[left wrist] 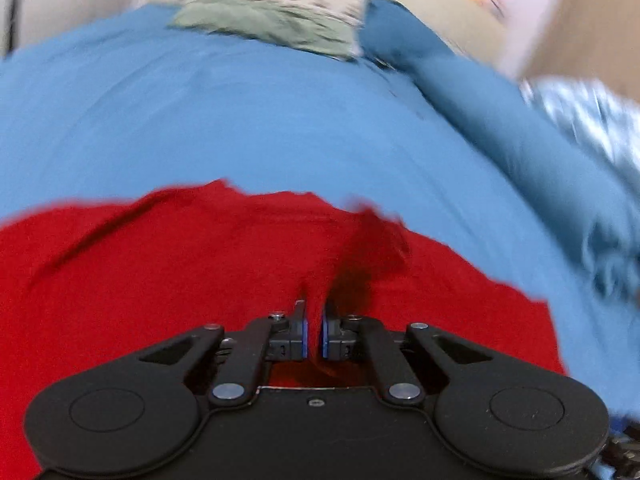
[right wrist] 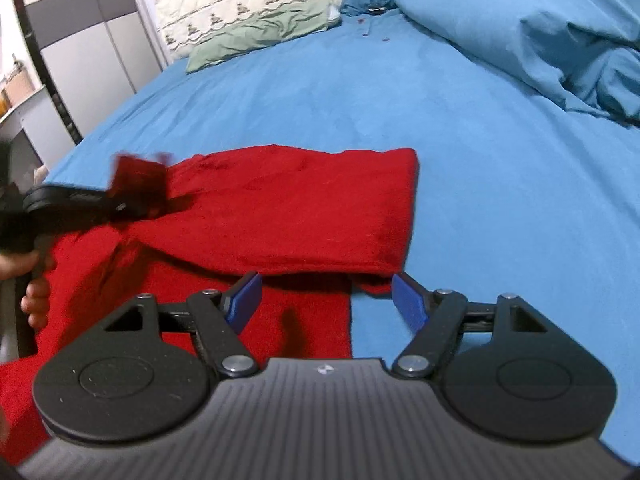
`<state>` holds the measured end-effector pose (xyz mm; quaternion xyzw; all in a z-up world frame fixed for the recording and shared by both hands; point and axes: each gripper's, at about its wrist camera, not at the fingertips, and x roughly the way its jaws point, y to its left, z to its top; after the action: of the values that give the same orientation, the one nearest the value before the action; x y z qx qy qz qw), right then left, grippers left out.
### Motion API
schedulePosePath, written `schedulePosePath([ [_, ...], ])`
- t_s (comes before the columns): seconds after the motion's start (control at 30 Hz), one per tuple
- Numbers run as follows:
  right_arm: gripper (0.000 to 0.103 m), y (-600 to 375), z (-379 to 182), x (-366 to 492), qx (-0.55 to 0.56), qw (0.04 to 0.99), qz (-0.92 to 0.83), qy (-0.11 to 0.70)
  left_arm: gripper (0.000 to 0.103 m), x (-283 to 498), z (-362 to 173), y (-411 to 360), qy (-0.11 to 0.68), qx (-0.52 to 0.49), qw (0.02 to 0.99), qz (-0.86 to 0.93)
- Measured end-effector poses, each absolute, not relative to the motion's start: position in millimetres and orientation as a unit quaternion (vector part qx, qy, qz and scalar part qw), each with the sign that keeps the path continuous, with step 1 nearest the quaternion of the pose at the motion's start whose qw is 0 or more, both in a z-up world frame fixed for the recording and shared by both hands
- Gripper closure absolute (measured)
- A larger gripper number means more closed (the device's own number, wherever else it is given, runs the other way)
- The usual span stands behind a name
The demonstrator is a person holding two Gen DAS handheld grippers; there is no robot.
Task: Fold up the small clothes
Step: 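Close the left tool on the other sleeve of the sweater, then fold the held sleeve over the sweater body with the left tool, release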
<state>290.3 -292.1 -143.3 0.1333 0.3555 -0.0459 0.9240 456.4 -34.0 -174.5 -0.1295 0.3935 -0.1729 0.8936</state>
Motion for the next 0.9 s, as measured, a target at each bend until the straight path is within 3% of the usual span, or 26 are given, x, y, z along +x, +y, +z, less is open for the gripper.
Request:
schedulePosePath([
  [0.1, 0.015, -297, -146, 291, 0.145, 0.921, -0.052, 0.359, 0.084, 451, -191, -16, 0.405, -0.156, 0.883, -0.178],
  [0.23, 0.015, -296, -148, 291, 0.138, 0.919, -0.055, 0.366, 0.083, 455, -200, -7, 0.396, -0.179, 0.88, -0.192],
  [0.3, 0.008, -294, -149, 293, 0.13, 0.918, -0.059, 0.369, 0.085, 458, -198, -10, 0.393, -0.179, 0.881, -0.193],
  [0.33, 0.007, -294, -150, 293, 0.127, 0.918, -0.061, 0.37, 0.1, 460, -197, -12, 0.393, -0.177, 0.882, -0.191],
  [0.67, 0.007, -278, -166, 311, 0.06, 0.917, -0.073, 0.388, 0.099, 410, -135, 43, 0.239, -0.131, 0.957, -0.1],
  [0.9, 0.006, -254, -173, 337, -0.009, 0.917, -0.067, 0.393, 0.099, 402, -155, 91, 0.245, -0.137, 0.958, -0.059],
])
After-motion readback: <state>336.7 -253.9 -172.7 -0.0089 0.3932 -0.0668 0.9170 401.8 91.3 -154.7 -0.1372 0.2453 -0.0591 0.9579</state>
